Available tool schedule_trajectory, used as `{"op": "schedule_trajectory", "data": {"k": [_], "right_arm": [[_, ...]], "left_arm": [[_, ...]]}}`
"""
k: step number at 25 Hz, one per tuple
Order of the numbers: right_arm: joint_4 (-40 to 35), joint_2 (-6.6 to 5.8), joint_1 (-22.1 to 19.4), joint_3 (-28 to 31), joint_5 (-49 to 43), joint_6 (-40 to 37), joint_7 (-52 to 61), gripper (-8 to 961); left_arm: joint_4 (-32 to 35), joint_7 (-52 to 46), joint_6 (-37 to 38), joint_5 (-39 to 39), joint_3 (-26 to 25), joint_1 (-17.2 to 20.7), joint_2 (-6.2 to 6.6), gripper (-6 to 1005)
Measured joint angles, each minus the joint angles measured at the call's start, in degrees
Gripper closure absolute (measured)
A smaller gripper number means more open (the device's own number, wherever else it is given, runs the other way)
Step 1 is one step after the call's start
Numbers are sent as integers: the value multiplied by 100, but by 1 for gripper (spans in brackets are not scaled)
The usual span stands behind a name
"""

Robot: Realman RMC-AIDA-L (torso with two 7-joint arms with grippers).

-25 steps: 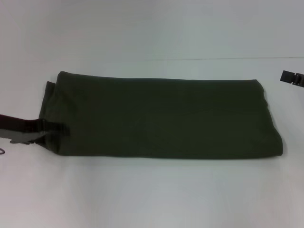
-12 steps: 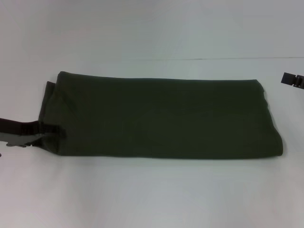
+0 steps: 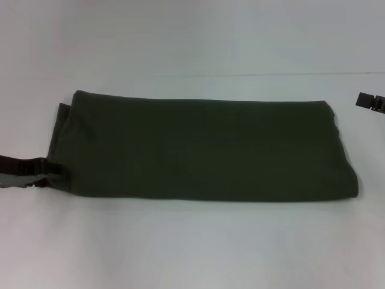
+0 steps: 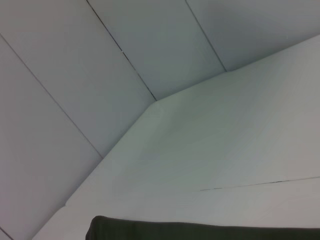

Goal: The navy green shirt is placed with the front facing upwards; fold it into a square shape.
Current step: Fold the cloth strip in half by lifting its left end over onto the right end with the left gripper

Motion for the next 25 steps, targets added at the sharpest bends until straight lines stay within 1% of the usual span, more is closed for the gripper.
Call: {"op": "schedule_trajectory", "data": {"k": [5,13,18,23,25], "right_arm": [[0,2,2,0,0,4,-10,37],[0,2,4,0,6,-1,-12,37],[0,12,4,0,9,0,-12,38],[13,19,-1,0,9,19,-22,38],[22,23,-4,0,10,29,-27,38]], "left_arm": [[5,1,-38,9,4,9,1,379],[-8,-59,-126,19,-6,11,4,625],[-28,-66,-182,19,-11,15,-7,855],[-22,-68,-144,14,-35,50,-10,1001],[10,-70,-107,-8,-43,108,-15,1001]]}}
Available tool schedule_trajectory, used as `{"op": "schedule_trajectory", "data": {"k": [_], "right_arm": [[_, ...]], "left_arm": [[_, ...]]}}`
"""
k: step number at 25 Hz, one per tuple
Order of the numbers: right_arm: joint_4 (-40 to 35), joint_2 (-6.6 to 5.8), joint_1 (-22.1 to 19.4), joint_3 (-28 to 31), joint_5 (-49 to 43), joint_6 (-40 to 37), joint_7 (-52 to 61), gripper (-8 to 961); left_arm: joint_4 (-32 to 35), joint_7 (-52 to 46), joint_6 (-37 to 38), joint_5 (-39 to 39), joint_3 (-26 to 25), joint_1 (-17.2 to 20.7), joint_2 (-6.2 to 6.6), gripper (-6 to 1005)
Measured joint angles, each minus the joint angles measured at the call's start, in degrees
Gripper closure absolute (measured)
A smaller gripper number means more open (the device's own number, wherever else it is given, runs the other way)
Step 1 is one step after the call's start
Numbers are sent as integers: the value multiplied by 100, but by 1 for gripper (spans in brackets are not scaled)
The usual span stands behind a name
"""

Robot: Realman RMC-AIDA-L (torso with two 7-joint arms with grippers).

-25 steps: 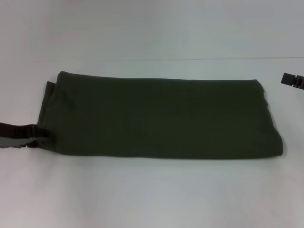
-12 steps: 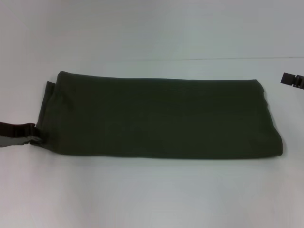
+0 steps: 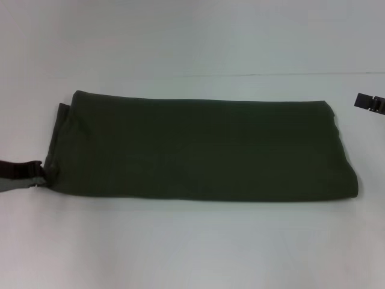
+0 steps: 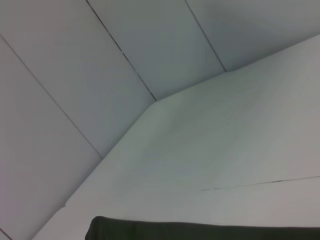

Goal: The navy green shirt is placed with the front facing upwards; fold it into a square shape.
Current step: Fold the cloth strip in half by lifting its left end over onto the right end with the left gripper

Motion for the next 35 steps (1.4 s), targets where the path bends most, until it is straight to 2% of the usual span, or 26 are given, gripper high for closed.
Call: {"op": "schedule_trajectory", "data": {"k": [9,12,16,17,22,30,35], "right_arm": [[30,22,-2,0,0,12,-17,37],[35,59,8,35,-1,22,-49,37],[54,118,23,112,0,39,-87,37],[57,144,25,124,-1,52,-90,37],[58,264,36,133,0,135,-97,37],[206,347,123,130,-1,235,-100,38],[231,378,162,86,-1,332,-119,38]], "left_arm": [[430,14,236,-402,-110,525,-66,1000],[537,136,324,-587,-366,697,-62,1000],[568,449,468,-744,-1055,820,-17,1001],[567,634,510,-894,-1390,880,9,1001],[551,961,543,-1220,-1897,1043,74,1001],[651,1184,547,-1229,-2247,1294,244,1001],[787,1195,579,-1215,-2363,1370,293,1000]]}}
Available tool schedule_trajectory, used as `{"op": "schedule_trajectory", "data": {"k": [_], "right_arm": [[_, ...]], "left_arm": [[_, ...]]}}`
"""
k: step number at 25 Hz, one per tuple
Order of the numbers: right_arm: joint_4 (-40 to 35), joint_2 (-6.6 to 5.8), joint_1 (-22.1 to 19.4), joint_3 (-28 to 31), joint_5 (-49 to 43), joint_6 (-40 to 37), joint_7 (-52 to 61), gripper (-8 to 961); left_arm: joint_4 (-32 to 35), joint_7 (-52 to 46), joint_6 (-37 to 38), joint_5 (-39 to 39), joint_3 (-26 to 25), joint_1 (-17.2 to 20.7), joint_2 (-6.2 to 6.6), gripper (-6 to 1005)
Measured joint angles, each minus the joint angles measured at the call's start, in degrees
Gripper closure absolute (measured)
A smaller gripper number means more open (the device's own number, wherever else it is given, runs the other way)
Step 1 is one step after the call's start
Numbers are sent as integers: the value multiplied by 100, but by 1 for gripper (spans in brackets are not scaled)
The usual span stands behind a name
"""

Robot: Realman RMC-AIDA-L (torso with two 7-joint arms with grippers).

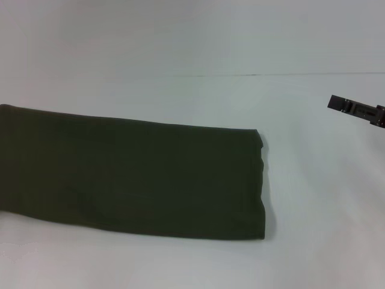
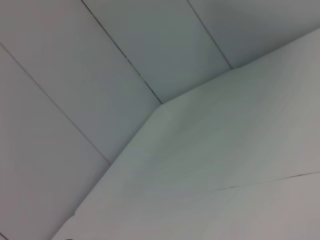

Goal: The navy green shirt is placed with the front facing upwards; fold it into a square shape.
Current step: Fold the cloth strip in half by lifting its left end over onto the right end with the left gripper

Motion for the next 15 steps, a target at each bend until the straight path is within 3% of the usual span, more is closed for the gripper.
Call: {"op": "schedule_trajectory", "data": {"k": [4,8,11,15], "right_arm": [[60,6,27,25,0,22,-95,38],[119,-17,4,33,0,23,-182,37],[129,-44,-28,35,0,2,-229,37],[102,-101,-75,35,0,-52,-288,37]], "left_arm": [[29,70,464,-410,-45,-33,24,1001],[-73,246,1344,-1672,222,-263,-39,1001],[-247,276,1603,-2475,789,-602,-225,1000],[-409,399,1404,-3149,1706,-1202,-684,1000]]}}
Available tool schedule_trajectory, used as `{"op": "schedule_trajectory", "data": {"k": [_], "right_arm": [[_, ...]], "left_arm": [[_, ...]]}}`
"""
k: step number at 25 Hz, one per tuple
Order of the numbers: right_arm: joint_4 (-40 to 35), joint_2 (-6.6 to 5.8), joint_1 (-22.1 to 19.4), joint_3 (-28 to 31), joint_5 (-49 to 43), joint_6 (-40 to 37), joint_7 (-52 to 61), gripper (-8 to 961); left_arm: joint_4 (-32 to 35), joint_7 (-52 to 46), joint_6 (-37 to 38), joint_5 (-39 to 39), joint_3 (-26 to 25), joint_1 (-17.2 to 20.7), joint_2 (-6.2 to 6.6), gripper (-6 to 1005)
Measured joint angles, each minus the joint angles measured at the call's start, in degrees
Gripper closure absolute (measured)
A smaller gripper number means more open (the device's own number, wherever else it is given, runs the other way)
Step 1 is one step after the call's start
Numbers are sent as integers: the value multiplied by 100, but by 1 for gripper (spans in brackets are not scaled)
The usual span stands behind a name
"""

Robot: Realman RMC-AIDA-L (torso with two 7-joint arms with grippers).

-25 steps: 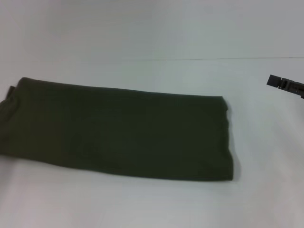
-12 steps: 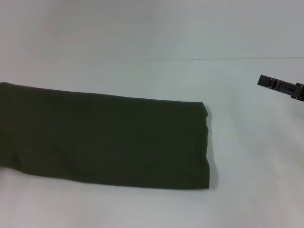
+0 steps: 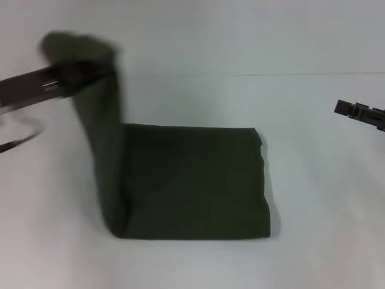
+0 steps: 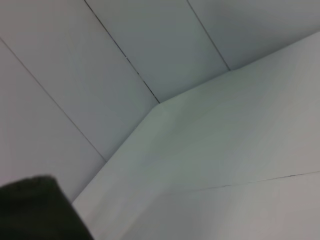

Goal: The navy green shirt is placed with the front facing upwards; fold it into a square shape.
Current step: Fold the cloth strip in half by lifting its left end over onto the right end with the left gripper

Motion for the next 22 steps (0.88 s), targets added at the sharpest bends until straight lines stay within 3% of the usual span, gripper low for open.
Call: {"op": "schedule_trajectory", "data": {"k": [3,9,15,19,22], "right_arm": [[10,-88,-17,-23,-2,-80,-49,37],[-27,-223,-130,-9,-21,-185,-93,38],[-5,-303,-233,0,-37,-212,-219,38],[13,-306,-272,3,-44,-157,-306,38],[20,-308,-291,3,-47,-143,-308,38]], "left_arm": [[-428,230,-385,-312,560,-460,-227,1001],[-2728,1471,-1474,-1345,1624,-1113,-238,1000],[-5078,3251,-2612,-1885,1601,-1244,-265,986],[-5831,4422,-2075,-2054,1580,-1097,-267,924],[-5787,4599,-1227,-2024,1701,-883,-268,878]]}}
